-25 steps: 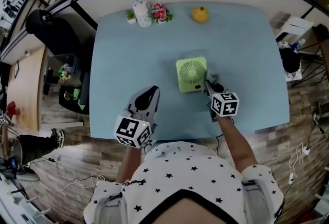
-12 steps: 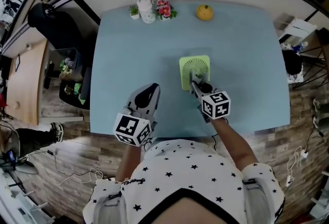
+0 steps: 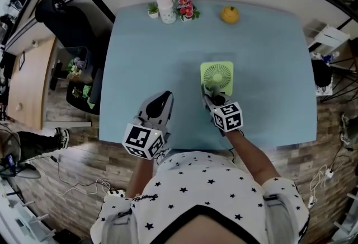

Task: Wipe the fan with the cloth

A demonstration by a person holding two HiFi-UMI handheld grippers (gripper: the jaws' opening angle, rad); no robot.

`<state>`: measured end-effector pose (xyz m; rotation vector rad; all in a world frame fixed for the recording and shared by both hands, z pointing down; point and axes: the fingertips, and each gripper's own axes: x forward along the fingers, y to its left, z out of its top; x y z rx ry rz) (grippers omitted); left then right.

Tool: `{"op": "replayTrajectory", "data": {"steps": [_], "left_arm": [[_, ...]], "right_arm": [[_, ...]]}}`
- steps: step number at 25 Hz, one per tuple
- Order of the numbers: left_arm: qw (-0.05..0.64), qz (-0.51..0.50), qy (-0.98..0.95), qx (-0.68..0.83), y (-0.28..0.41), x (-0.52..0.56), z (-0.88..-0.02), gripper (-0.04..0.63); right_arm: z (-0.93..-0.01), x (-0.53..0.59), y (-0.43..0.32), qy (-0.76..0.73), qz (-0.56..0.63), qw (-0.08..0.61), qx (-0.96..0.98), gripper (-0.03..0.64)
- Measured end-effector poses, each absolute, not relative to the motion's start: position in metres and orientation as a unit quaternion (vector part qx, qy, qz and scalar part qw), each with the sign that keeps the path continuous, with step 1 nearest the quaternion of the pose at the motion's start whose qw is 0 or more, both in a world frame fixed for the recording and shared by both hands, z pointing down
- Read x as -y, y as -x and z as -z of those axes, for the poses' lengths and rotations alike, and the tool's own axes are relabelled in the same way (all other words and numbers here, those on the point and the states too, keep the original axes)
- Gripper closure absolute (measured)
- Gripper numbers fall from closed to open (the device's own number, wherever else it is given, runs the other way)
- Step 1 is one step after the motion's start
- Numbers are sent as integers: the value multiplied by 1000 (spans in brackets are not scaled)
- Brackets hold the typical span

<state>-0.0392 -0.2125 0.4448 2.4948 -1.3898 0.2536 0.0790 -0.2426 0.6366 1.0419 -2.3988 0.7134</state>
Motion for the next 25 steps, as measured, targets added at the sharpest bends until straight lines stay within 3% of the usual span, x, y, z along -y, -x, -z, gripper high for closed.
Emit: {"op": "replayTrajectory", "data": {"steps": [25], "left_arm": [[137,-93,-885,436,1,226,-447,555]], "right_arm": [[-640,251,-186,-478,-285,195,808,563]]}}
